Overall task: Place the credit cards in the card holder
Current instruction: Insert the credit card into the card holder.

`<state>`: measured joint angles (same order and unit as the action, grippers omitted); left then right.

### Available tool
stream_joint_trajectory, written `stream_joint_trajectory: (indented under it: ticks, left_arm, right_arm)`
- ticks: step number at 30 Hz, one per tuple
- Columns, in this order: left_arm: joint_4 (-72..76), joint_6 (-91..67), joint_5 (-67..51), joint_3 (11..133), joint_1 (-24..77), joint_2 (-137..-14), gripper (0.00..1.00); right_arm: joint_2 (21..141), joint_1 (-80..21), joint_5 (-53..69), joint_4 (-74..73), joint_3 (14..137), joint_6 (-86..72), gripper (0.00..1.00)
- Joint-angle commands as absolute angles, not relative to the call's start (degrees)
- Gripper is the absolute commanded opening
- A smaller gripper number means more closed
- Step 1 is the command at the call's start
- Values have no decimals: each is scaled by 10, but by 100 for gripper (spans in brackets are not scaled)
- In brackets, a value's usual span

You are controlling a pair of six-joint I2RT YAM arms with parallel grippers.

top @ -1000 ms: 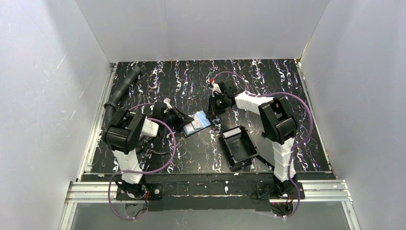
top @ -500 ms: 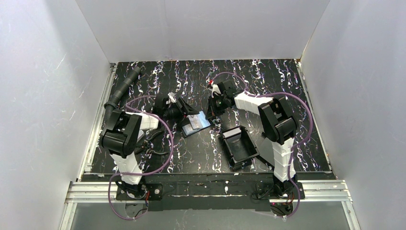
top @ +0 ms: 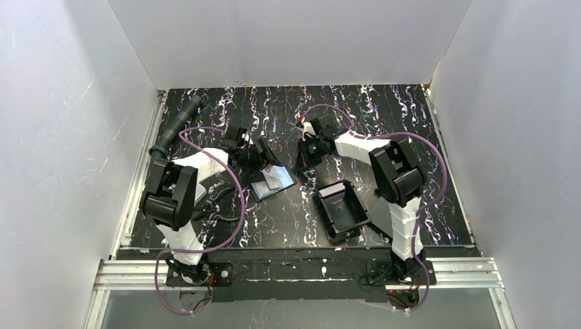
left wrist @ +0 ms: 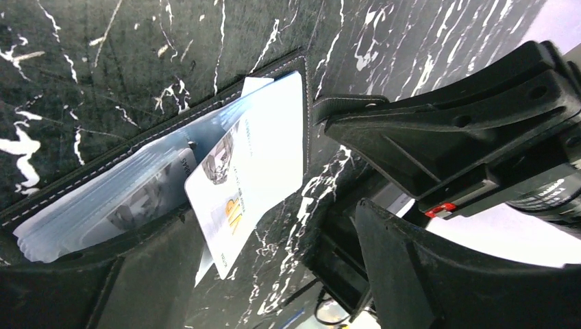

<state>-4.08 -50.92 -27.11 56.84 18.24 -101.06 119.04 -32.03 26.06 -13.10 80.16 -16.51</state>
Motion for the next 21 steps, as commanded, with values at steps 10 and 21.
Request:
stream_joint_trajectory:
  ticks: [10,21]
  left_arm:
    - [-244,-388,-188,644,195,-950,83]
    - [-241,-436,-209,613,197,-941,59]
  right_arm:
    - [1148,-341,276,-140,831,-164,5]
    - [1160,-368,298,-123,840,-179,18]
